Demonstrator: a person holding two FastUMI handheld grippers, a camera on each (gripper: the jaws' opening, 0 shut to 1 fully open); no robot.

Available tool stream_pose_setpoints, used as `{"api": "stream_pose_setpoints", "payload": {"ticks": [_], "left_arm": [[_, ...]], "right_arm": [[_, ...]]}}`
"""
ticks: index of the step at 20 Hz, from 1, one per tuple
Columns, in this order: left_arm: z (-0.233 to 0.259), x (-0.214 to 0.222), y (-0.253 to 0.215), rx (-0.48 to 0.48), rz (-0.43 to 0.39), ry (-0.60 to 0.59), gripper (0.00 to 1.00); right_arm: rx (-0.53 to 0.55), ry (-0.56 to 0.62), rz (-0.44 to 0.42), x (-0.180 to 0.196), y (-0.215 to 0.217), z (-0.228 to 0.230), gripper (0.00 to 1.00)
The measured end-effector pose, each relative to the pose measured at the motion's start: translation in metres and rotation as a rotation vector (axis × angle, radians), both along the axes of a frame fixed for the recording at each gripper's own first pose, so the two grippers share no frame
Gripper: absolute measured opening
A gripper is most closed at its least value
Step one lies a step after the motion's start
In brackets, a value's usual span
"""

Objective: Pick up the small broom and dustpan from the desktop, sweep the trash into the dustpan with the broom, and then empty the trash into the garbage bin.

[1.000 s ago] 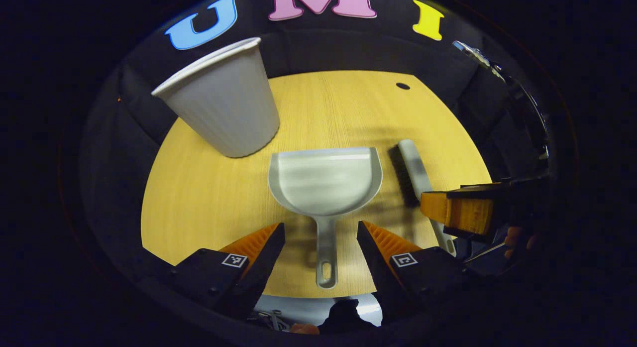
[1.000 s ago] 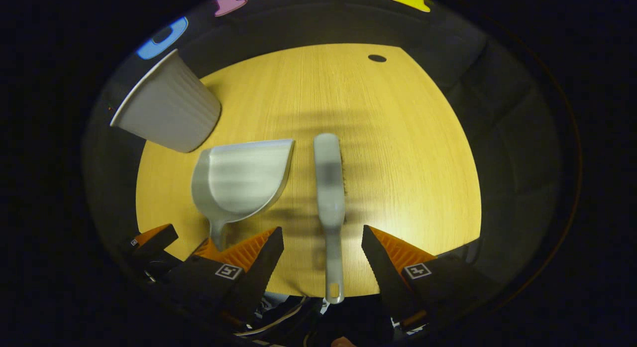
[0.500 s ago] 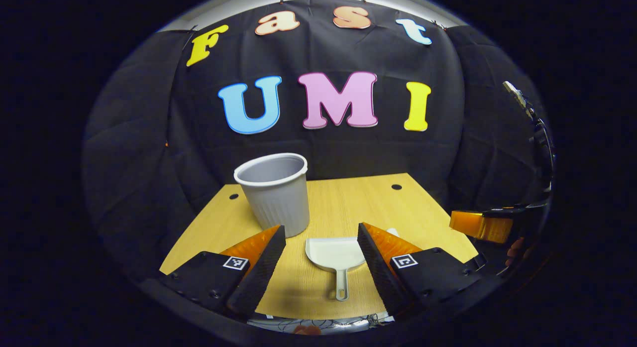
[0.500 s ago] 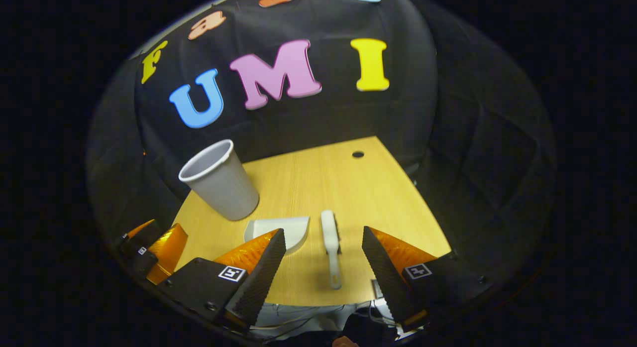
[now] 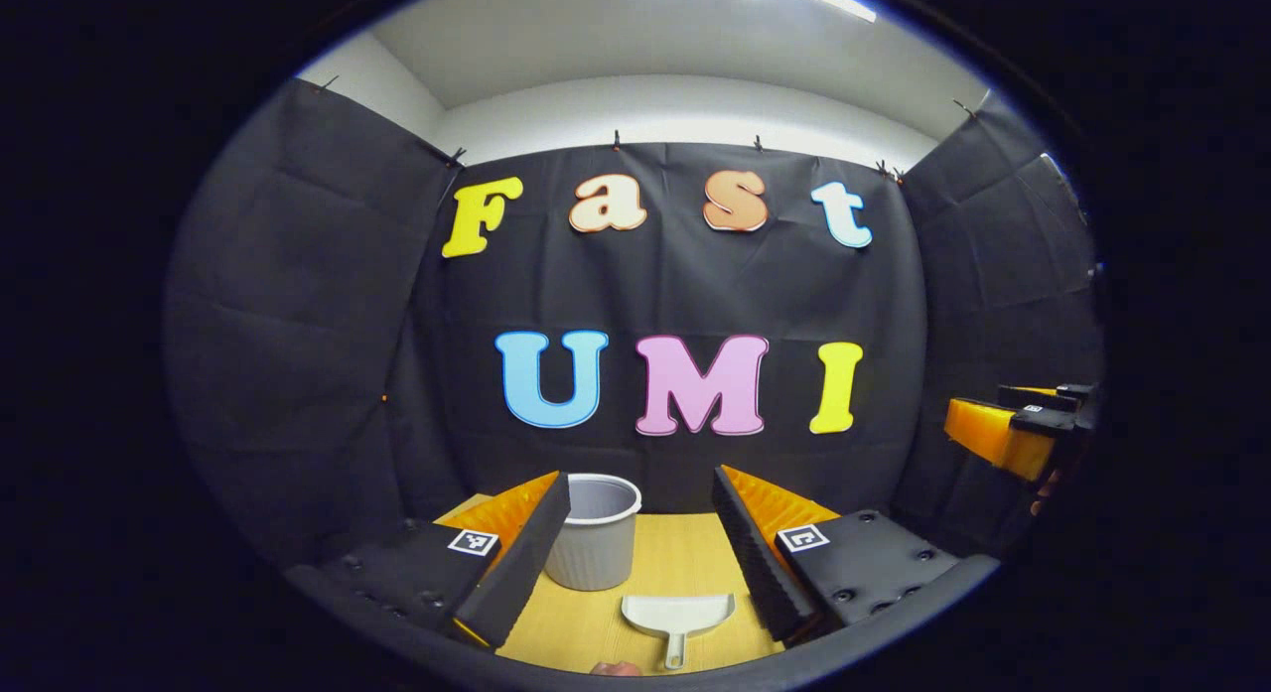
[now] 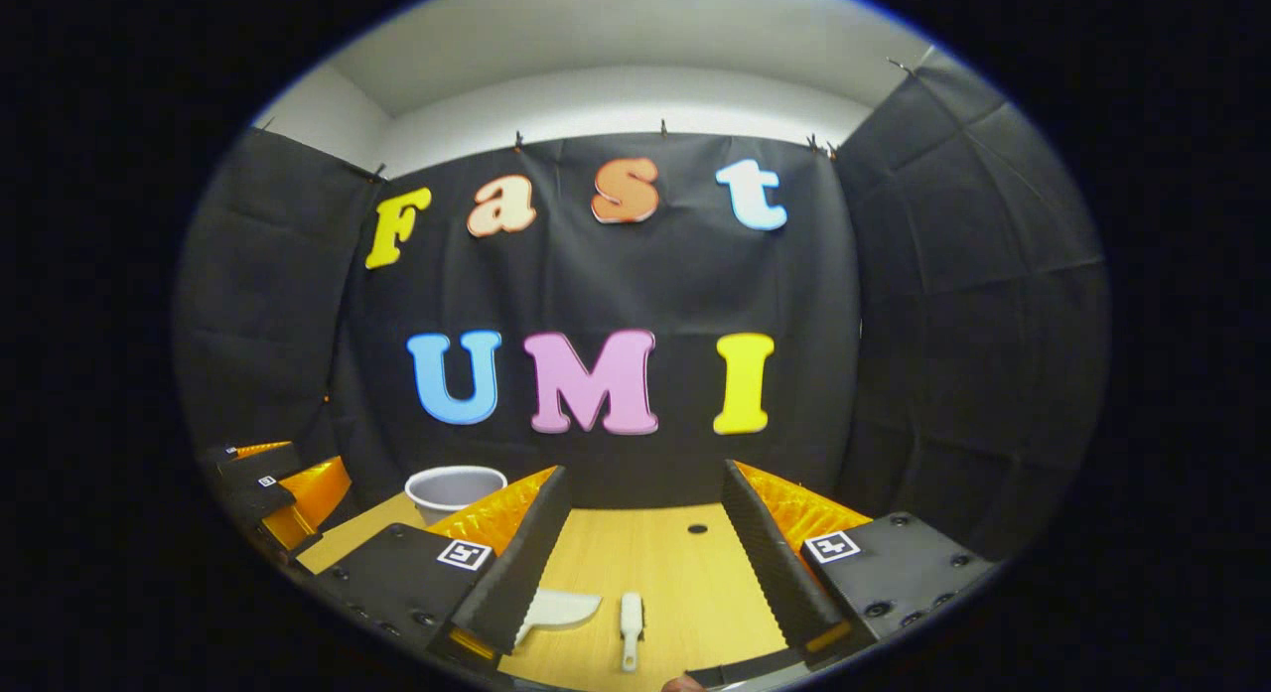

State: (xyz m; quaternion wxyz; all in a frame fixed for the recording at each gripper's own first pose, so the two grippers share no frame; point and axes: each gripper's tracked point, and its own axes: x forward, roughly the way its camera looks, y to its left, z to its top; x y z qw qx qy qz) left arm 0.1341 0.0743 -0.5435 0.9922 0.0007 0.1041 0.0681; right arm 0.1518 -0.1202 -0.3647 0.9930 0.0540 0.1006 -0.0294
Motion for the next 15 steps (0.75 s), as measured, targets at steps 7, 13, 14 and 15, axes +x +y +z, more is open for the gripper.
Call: {"api": "stream_pose_setpoints", "payload": {"ticks": [7, 13, 14, 15], "left_arm": [[0.052, -0.020, -0.029, -0.013, 0.057, -0.032, 0.84], [0.058, -0.028, -0.037, 0.016, 0.051, -0.034, 0.86], [0.057, -0.027, -0.036, 0.009, 0.051, -0.025, 0.86], [0.057, -0.026, -0.035, -0.006, 0.053, -0.024, 0.86]], "right_arm": [[0.030, -0.080, 0.074, -0.008, -0.004, 0.040, 0.97], [0.030, -0.082, 0.118, -0.011, -0.001, 0.042, 0.92], [0.025, -0.090, 0.129, -0.013, 0.000, 0.043, 0.92], [0.026, -0.096, 0.134, -0.014, 0.000, 0.044, 0.92]]}}
